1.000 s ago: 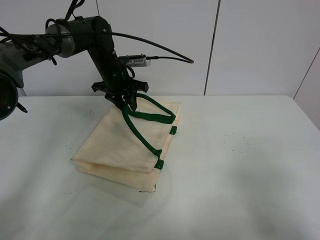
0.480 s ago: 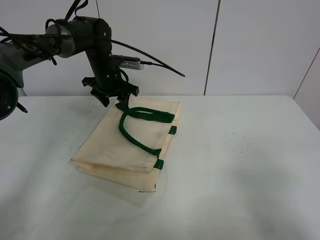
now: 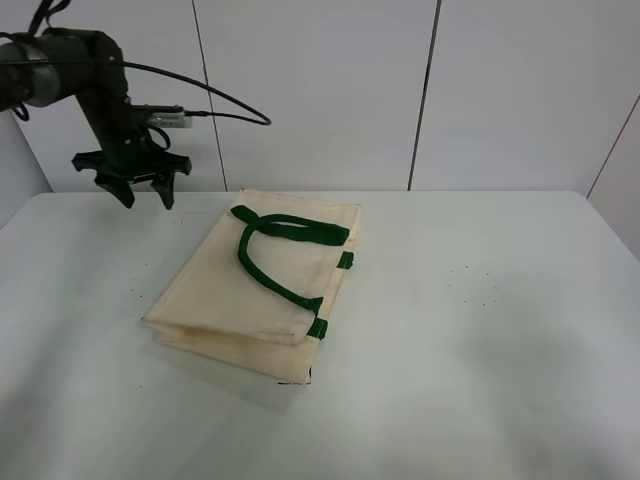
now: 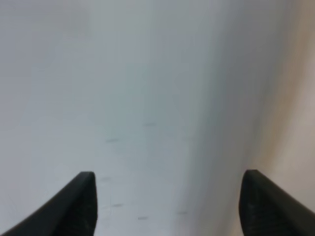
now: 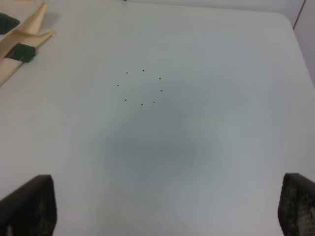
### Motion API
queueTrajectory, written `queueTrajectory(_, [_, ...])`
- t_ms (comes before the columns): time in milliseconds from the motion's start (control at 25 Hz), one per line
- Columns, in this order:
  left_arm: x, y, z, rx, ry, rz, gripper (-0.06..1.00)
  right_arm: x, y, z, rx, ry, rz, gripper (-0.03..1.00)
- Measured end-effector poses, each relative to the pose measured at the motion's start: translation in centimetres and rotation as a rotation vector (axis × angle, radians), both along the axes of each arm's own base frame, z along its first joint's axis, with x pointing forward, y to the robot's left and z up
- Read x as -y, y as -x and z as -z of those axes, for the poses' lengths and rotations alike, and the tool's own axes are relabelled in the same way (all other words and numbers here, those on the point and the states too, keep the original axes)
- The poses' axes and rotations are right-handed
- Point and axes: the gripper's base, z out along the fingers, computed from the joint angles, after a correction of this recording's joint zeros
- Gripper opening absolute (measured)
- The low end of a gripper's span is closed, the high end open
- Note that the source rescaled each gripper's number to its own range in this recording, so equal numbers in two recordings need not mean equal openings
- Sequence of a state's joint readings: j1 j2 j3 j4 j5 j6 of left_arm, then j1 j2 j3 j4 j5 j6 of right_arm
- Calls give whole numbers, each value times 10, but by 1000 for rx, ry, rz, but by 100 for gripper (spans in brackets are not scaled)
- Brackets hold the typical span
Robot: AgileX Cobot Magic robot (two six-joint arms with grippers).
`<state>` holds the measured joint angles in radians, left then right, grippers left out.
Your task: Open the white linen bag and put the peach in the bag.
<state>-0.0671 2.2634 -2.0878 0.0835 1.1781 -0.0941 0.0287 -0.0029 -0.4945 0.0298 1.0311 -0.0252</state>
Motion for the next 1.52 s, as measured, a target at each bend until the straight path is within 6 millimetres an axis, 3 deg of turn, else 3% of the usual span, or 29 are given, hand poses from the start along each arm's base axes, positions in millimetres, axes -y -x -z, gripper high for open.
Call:
queueTrajectory(120, [-25, -1, 0, 0, 16, -58, 85, 0, 0, 0, 0, 0, 0, 100])
queueTrajectory(240, [-33, 7, 2, -27, 17, -75, 85, 0, 0, 0, 0, 0, 0, 100])
queueTrajectory(520, [-33, 59, -19, -92, 14, -75, 85, 0, 0, 0, 0, 0, 0, 100])
queueTrajectory(760, [-27, 128, -55, -85, 12, -57, 85, 0, 0, 0, 0, 0, 0, 100])
queueTrajectory(1040, [-23, 222, -76, -62, 9, -25, 85, 0, 0, 0, 0, 0, 0, 100])
queueTrajectory(1280, [-22, 302, -63, -11, 8, 20, 85, 0, 0, 0, -2, 0, 0, 100])
queueTrajectory(1520, [-25, 367, -39, 134, 8, 55, 85, 0, 0, 0, -2, 0, 0, 100])
